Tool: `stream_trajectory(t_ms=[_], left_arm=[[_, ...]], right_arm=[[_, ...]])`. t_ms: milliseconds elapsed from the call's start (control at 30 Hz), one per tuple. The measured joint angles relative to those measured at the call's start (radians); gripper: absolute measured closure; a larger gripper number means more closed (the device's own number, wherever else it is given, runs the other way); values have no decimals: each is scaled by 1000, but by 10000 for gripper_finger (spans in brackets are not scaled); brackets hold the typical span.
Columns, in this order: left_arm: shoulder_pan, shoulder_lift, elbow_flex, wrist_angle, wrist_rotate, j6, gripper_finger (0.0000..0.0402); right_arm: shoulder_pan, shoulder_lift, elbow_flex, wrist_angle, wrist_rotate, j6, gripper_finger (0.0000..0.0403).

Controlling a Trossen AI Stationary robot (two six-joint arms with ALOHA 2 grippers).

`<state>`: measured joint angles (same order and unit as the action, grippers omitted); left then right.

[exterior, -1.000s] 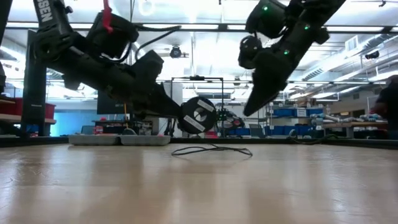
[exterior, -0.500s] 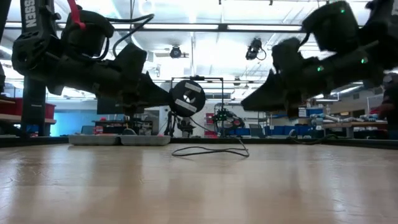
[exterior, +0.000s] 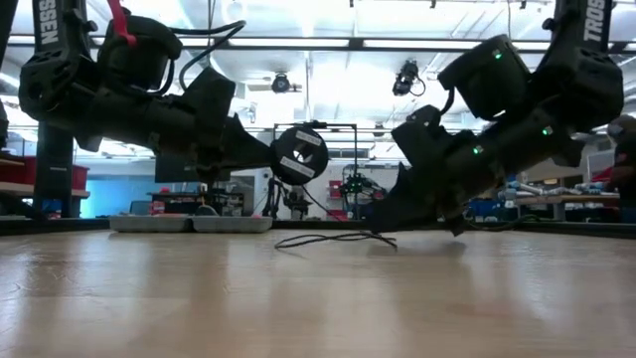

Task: Coil cords
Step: Coil the black wire onto the spool

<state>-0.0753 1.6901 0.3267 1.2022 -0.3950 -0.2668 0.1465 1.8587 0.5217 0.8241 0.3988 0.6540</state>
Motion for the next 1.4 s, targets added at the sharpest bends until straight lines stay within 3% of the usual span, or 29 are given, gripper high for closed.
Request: stream_trajectory(t_ms=[167,400,1000,1233,1400], left_arm=[[0,0,0,-4,0,0,401],[0,0,0,11,1,-4,401],[0,0,0,74,-13,2,401],[0,0,0,75,-14,3,401],[0,0,0,79,-16,4,401]], right_arm=[[-1,-45,0,-12,-2,-21,325],[-6,-122,0,-158,0,-5,326],[10,-96,0,-185,-17,60,327],[15,-94,0,-177,-27,13,393],[17,-95,0,-167,-22,-8,400]])
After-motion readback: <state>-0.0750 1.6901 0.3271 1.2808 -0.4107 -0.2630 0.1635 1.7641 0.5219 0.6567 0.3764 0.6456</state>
